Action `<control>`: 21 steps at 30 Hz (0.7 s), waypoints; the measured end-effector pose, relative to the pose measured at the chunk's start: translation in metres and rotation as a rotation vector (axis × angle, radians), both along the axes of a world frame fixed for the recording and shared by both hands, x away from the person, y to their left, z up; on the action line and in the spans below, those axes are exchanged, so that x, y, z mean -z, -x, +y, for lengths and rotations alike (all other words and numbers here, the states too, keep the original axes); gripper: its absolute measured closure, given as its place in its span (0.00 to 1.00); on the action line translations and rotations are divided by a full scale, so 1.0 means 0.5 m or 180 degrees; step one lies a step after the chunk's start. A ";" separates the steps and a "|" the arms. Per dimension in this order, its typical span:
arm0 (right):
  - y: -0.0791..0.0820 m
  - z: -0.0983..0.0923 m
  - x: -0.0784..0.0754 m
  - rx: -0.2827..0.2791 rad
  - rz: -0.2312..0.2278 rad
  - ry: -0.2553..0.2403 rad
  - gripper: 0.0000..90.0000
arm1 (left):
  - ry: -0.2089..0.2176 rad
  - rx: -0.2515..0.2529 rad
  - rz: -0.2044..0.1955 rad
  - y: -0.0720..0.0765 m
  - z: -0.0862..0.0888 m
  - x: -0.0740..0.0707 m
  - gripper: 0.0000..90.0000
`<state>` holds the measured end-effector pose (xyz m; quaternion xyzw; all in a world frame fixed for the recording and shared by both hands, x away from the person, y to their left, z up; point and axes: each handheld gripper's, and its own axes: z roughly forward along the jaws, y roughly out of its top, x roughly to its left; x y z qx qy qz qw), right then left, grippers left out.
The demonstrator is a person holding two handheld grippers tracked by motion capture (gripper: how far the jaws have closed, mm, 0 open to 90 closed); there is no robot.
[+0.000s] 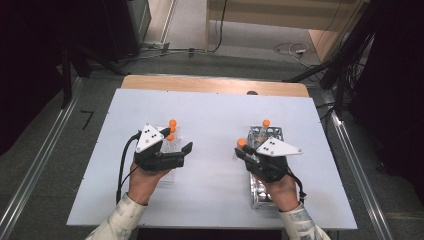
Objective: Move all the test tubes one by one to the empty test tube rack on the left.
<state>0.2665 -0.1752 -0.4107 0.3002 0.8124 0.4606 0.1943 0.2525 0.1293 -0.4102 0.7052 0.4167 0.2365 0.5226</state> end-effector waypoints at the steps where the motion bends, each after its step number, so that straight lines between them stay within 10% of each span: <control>1: 0.003 0.009 0.004 -0.0039 0.0013 0.0029 0.81 | 0.0025 0.0045 0.0003 0.001 -0.003 -0.001 0.17; 21: 0.038 0.107 0.047 -0.0484 0.0219 0.0020 0.81 | -0.0134 0.0727 0.0035 0.046 -0.101 0.009 0.39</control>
